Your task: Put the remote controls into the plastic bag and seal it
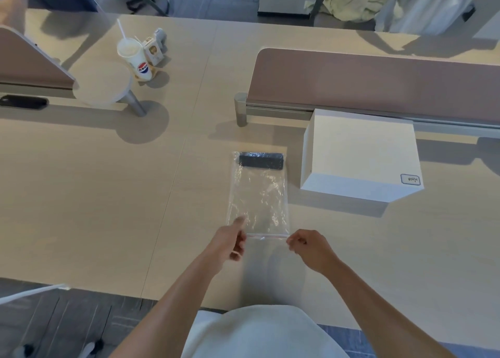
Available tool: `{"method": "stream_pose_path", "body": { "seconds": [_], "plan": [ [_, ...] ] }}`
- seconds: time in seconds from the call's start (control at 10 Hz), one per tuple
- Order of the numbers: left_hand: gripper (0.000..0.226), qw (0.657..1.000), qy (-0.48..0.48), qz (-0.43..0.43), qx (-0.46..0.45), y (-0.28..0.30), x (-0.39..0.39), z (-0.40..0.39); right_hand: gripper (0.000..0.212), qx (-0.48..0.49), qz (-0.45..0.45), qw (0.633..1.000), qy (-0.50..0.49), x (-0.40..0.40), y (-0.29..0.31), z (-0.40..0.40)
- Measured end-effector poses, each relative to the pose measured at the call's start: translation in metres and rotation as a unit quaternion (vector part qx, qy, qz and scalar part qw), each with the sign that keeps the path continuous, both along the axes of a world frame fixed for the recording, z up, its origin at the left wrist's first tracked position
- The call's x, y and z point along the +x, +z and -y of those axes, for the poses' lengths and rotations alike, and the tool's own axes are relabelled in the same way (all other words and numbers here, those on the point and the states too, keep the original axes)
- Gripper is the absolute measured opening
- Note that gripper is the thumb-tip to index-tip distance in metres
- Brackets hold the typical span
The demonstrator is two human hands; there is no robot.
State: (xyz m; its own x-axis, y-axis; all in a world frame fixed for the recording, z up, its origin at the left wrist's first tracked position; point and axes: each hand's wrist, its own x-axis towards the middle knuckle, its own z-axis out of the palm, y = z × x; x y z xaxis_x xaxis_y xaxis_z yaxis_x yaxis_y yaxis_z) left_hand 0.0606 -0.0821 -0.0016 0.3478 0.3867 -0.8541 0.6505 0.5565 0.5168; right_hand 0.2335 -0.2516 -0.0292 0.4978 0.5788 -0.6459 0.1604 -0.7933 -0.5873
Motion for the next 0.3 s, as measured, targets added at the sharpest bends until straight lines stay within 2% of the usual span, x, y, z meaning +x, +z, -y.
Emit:
{"method": "stream_pose_path", "body": {
  "seconds": [0.1, 0.2, 0.3],
  "plan": [
    [0.073, 0.965, 0.068, 0.171, -0.189, 0.024, 0.018, -0.002, 0.018, 0.019, -0.022, 0.999, -0.038, 0.002, 0.008, -0.001],
    [0.080, 0.934, 0.063, 0.255, -0.242, 0.038, 0.030, -0.002, 0.020, 0.030, -0.035, 0.997, -0.055, 0.001, 0.009, -0.001],
    [0.082, 0.918, 0.041, 0.283, -0.276, 0.050, 0.039, 0.004, 0.016, 0.030, -0.049, 0.996, -0.064, -0.002, 0.012, -0.002]
  ]
}}
